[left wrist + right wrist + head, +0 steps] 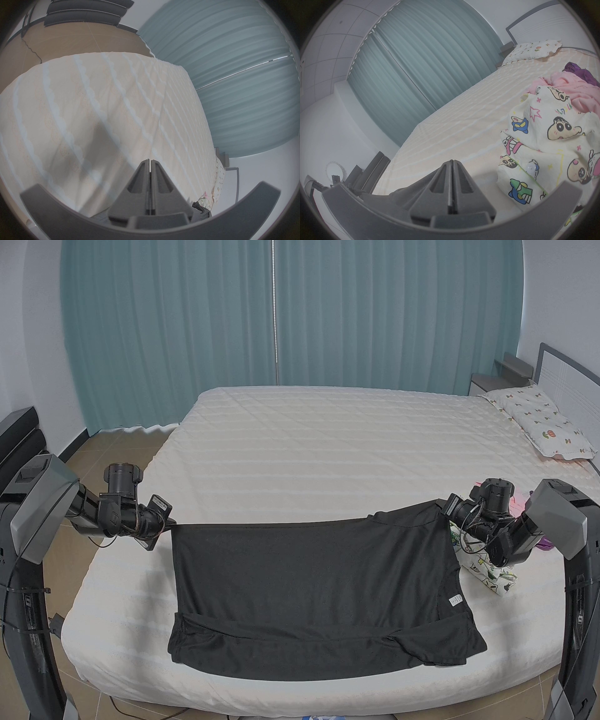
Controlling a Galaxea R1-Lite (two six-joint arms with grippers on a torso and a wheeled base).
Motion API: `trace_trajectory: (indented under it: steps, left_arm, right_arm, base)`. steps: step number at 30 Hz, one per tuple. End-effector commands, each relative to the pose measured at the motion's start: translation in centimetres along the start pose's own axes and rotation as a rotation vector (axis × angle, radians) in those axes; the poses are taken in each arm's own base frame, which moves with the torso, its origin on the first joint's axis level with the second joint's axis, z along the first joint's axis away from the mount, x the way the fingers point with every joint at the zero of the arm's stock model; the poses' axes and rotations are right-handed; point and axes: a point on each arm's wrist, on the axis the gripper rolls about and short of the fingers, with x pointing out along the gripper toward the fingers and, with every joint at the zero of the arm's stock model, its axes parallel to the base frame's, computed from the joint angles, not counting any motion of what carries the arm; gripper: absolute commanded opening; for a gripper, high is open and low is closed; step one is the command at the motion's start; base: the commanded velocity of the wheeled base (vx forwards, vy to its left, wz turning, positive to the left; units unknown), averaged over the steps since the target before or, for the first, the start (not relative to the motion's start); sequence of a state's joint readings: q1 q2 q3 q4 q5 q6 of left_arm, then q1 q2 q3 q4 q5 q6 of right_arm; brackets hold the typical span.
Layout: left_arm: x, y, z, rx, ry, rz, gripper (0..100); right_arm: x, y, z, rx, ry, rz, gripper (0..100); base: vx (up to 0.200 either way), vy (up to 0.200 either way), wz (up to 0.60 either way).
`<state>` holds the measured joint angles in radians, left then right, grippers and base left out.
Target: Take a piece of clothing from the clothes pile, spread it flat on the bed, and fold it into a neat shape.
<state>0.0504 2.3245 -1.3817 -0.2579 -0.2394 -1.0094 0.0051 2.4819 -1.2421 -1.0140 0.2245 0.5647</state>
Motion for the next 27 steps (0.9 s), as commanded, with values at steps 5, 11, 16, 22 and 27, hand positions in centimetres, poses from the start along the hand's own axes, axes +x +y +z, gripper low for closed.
trace_trajectory:
  steps: [5, 11, 16, 22, 27]
  left_arm:
    - [-1.4, -1.3, 0.4, 0.012, -0.032, -0.03, 0]
    - [-1.7, -0.9, 1.1, -0.014, -0.041, -0.026, 0]
    - [-1.7, -0.9, 1.0, -0.008, -0.03, -0.025, 0]
    - [-1.8, -0.5, 0.4, 0.035, -0.005, 0.006, 0]
    - [-2.0, 0.3, -0.2, 0.082, 0.017, 0.037, 0]
  right_arm:
    - [-0.2, 1.7, 0.9, -0.008, -0.006, 0.035, 0]
    - [-1.0, 0.8, 0.8, 0.0, 0.01, 0.002, 0]
    - [-2.3, 0.9, 1.0, 0.005, 0.03, -0.007, 0]
    - [-4.4, 1.4, 0.7, 0.012, 0.082, 0.009, 0]
    - [-6.0, 1.6, 0.0, 0.016, 0.13, 0.008, 0]
  base:
    - [0.0, 0.0, 0.0]
    - [0.0, 0.0, 0.0]
    - [0.0, 0.0, 0.0]
    - [0.0, 0.0, 0.0]
    - [0.0, 0.0, 0.0]
